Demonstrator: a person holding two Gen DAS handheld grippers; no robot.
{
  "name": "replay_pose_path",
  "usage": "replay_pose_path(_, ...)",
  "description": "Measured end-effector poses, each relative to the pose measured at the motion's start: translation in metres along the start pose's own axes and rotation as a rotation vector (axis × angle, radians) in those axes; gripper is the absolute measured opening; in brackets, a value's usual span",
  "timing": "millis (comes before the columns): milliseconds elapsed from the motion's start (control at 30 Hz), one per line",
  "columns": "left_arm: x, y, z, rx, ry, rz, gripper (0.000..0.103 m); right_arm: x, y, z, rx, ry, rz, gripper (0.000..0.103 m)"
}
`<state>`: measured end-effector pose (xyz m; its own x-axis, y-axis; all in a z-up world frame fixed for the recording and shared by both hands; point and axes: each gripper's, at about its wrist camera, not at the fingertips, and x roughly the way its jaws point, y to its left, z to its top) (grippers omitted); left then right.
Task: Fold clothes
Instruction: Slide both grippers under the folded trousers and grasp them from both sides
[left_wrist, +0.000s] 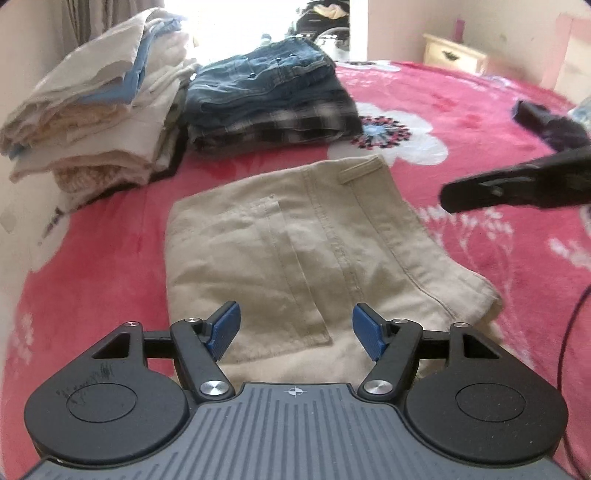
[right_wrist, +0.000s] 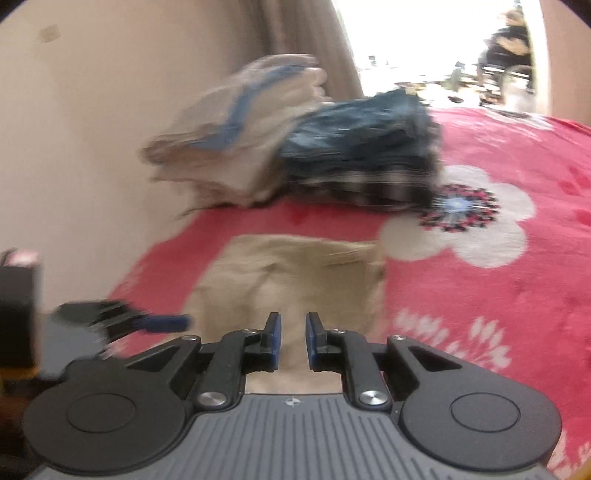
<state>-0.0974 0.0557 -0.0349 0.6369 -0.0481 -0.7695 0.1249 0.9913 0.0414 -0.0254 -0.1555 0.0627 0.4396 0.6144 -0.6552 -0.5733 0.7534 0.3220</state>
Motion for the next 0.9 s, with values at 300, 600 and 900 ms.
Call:
replay_pose_path(300, -0.017, 0.011, -0.016, 0.018, -0.013, -0.098, 0.068, 0.006, -0.003, -0.029, 0.020, 0.053, 0.000, 0.027)
replay_pose_path(600, -0.011, 0.119, -0.017, -0.320, 0.007, -0.185, 0.073, 0.030, -0.099, -0.032, 0.521, 0.071, 0.180, 0.065)
replay_pose_path(900, 0.042, 0.159, -0.036, -0.602, 0.024, -0.479, 0.073, 0.078, -0.133, -0.048, 0.688, 0.137, 0.303, 0.069)
